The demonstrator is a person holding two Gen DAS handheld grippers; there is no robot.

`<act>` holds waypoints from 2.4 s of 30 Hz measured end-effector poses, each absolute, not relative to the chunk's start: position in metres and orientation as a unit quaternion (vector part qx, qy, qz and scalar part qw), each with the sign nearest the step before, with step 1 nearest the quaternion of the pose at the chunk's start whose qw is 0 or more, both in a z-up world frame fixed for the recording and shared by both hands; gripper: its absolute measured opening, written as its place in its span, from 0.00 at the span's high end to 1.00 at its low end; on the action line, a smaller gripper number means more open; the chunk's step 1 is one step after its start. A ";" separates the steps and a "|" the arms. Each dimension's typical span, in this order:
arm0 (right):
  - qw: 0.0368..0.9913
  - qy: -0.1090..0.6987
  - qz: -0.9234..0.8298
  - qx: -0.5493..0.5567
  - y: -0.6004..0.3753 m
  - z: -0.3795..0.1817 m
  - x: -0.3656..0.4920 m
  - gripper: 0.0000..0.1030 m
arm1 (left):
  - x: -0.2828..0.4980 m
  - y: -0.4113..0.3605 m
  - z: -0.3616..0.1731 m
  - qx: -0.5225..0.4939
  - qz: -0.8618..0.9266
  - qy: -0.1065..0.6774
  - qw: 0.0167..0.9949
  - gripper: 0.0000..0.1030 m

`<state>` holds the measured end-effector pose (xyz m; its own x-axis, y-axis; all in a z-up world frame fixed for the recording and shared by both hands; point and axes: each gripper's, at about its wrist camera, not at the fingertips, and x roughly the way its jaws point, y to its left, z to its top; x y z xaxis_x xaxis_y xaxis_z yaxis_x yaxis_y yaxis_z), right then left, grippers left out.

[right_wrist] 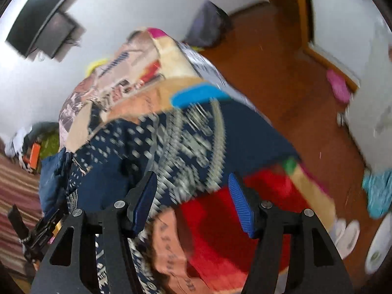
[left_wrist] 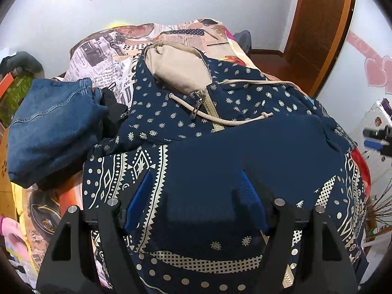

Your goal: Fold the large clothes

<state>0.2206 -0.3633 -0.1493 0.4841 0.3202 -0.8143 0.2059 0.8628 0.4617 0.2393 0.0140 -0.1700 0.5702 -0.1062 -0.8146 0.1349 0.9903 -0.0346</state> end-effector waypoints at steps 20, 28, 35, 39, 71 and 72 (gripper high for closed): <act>0.786 0.509 -0.044 0.349 -0.394 -0.208 0.272 0.39 | 0.239 0.014 -0.170 0.002 -0.058 0.465 0.883 0.30; 0.818 0.470 -0.058 0.325 -0.389 -0.177 0.282 0.92 | 0.234 0.023 -0.163 0.003 -0.054 0.453 0.890 0.30; 0.872 0.386 0.073 0.294 -0.334 -0.076 0.256 0.93 | 0.232 0.030 -0.160 -0.008 -0.056 0.450 0.891 0.30; 0.892 0.364 0.146 0.224 -0.279 -0.039 0.243 0.93 | 0.229 0.028 -0.157 -0.011 -0.058 0.442 0.895 0.30; 0.890 0.415 0.167 0.091 -0.223 -0.064 0.190 0.82 | 0.213 0.006 -0.145 0.025 -0.074 0.421 0.904 0.30; 0.895 0.408 0.156 0.096 -0.229 -0.061 0.190 0.74 | 0.213 0.004 -0.145 0.030 -0.074 0.420 0.904 0.30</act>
<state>0.1896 -0.2293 -0.0613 0.6190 0.3569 -0.6996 -0.2008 0.9331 0.2984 0.2128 0.0035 -0.1448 0.6369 -0.1093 -0.7632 0.1592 0.9872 -0.0084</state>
